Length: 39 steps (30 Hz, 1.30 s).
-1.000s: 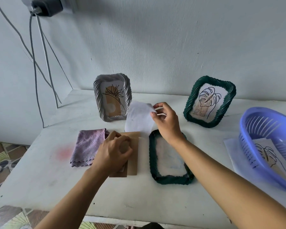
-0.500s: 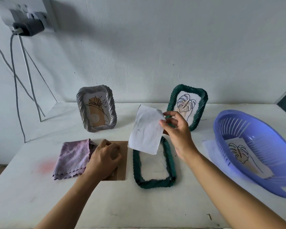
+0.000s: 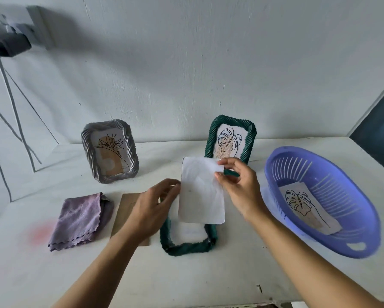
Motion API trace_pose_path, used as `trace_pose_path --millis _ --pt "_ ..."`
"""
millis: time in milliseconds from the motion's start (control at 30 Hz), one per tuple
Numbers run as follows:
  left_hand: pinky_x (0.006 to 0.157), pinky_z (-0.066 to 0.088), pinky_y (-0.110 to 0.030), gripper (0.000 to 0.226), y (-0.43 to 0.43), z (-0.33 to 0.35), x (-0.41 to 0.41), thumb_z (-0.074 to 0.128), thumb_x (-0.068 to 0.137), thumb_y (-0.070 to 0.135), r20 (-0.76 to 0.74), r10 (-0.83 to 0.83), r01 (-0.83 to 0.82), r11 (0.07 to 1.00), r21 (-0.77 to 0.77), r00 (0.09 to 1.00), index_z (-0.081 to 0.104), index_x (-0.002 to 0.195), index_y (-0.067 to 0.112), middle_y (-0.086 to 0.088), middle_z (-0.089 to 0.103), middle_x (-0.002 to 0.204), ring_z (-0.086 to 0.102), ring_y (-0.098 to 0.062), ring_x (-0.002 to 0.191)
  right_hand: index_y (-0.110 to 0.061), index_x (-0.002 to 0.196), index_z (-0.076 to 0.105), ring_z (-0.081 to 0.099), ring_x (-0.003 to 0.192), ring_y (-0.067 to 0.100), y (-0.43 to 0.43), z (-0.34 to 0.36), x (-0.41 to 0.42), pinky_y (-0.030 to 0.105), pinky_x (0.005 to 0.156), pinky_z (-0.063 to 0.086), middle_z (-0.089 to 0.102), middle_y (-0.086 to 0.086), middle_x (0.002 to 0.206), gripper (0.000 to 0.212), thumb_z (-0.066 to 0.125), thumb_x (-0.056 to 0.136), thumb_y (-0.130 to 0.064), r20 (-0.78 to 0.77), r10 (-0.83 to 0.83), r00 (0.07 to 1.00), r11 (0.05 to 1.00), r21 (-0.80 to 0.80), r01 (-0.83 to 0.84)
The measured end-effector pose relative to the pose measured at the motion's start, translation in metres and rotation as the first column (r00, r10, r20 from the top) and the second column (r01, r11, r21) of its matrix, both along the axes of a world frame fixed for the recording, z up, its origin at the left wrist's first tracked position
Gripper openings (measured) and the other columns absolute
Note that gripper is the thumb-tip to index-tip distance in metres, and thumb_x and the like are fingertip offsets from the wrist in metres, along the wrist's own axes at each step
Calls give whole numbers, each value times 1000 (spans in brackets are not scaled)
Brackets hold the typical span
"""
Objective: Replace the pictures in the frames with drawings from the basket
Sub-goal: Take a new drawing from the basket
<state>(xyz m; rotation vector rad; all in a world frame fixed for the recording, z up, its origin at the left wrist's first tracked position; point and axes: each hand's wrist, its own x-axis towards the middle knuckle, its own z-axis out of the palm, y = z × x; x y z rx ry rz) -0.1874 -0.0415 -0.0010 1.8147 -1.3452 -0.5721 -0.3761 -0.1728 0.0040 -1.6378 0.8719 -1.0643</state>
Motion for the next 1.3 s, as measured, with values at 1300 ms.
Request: trace_pose_path --millis 1300 --pt "56 41 -9 46 -124 -62 -148 78 82 11 -96 -115 119 992 38 989 64 125 23 5 65 115 66 -4 58 -26 118 66 64 66 15 -69 17 -154 23 66 52 68 -6 89 38 72 83 -13 -465 -137 874 982 -180 58"
